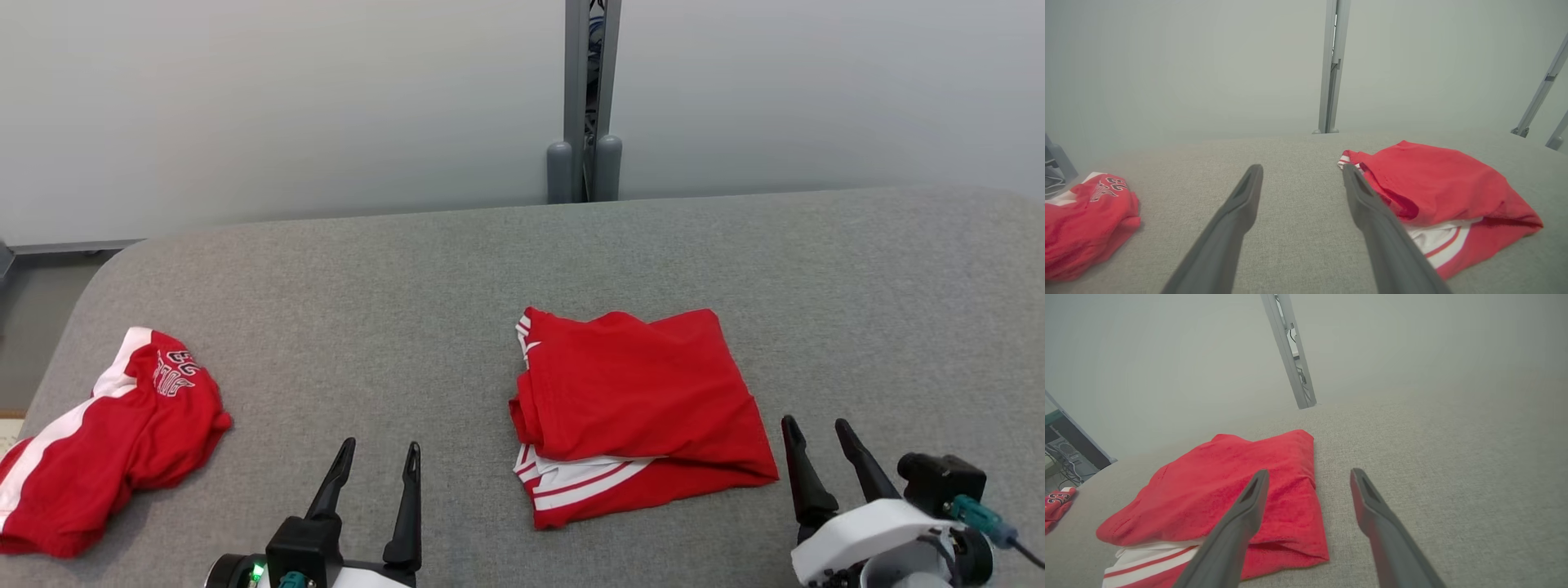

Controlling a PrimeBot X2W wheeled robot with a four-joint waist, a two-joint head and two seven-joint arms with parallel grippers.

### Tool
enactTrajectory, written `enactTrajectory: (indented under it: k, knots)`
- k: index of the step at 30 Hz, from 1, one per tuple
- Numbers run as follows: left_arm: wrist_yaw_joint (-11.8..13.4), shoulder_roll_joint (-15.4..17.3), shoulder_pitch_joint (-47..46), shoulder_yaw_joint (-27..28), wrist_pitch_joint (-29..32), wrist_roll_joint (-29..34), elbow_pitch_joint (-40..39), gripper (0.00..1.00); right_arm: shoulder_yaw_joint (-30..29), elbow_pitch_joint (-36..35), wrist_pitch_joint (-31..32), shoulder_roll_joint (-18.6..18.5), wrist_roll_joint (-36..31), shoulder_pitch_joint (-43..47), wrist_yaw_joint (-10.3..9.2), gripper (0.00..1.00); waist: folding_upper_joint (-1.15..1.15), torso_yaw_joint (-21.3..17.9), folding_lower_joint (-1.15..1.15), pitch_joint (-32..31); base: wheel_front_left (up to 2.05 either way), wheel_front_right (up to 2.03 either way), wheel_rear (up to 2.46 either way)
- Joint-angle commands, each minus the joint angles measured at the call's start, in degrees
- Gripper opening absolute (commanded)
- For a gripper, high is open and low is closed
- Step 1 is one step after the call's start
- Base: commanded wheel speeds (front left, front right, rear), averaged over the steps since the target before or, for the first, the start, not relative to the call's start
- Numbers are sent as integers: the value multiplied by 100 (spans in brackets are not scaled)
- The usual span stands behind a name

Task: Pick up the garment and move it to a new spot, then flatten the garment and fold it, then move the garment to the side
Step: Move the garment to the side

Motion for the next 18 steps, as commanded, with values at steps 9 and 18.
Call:
enactTrajectory:
  k: [9, 18]
  knots:
    - [-47, 24, -305, -168, -23, -371, -2, 100, 226, 1322, 83, -306, 1089, -1182, -2, 100, 0, 428, 0, 495, 0, 0, 0]
    - [-71, 22, -650, -257, -23, -452, 63, 100, 638, 2330, 262, -533, 1649, -2132, -2, 100, 0, 638, 0, 910, 0, 0, 0]
